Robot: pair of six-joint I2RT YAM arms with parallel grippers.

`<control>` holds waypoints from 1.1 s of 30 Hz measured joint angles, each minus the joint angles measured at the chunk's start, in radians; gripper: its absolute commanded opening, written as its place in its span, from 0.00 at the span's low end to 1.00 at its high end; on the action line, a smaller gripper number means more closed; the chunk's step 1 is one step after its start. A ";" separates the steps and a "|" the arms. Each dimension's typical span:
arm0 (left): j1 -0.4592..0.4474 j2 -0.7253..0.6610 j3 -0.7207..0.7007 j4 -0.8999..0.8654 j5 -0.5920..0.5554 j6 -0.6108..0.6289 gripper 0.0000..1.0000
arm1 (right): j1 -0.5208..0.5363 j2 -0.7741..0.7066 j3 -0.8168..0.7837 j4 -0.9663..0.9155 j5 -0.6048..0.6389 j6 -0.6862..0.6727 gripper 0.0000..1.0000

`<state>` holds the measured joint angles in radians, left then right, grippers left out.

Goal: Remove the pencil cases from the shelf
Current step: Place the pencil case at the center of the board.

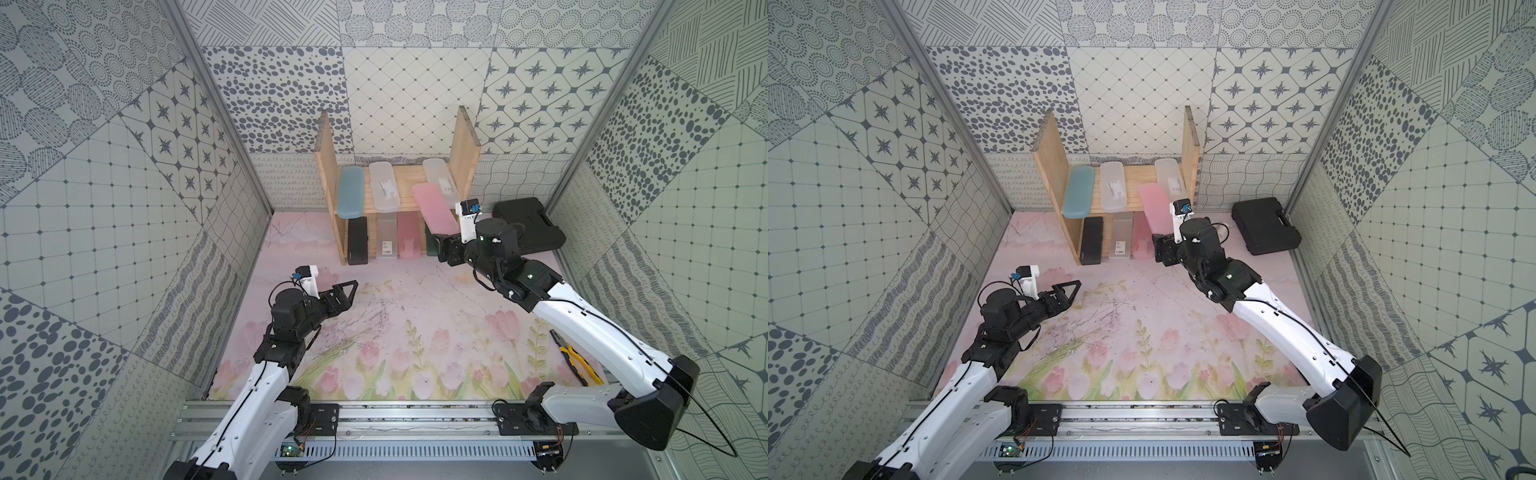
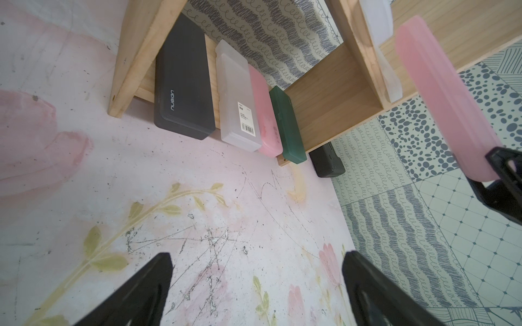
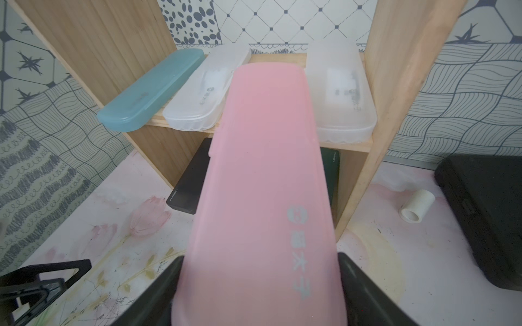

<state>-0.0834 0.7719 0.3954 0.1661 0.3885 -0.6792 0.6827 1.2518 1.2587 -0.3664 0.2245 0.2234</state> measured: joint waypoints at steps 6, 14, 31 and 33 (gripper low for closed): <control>0.000 -0.010 0.000 -0.001 -0.003 0.000 0.99 | 0.000 -0.140 -0.134 0.027 -0.088 -0.011 0.73; 0.000 -0.015 0.000 -0.002 -0.006 0.000 0.99 | 0.000 -0.292 -0.322 0.034 -0.212 -0.023 0.74; 0.000 -0.026 0.000 -0.011 -0.025 0.003 0.99 | 0.008 -0.175 -0.528 0.160 -0.445 0.012 0.74; 0.000 -0.027 0.000 -0.016 -0.029 0.003 0.99 | 0.017 -0.137 -0.539 0.188 -0.453 0.017 0.74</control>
<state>-0.0834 0.7452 0.3954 0.1501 0.3595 -0.6762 0.6998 1.1152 0.7200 -0.1787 -0.2283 0.2401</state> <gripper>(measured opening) 0.990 0.799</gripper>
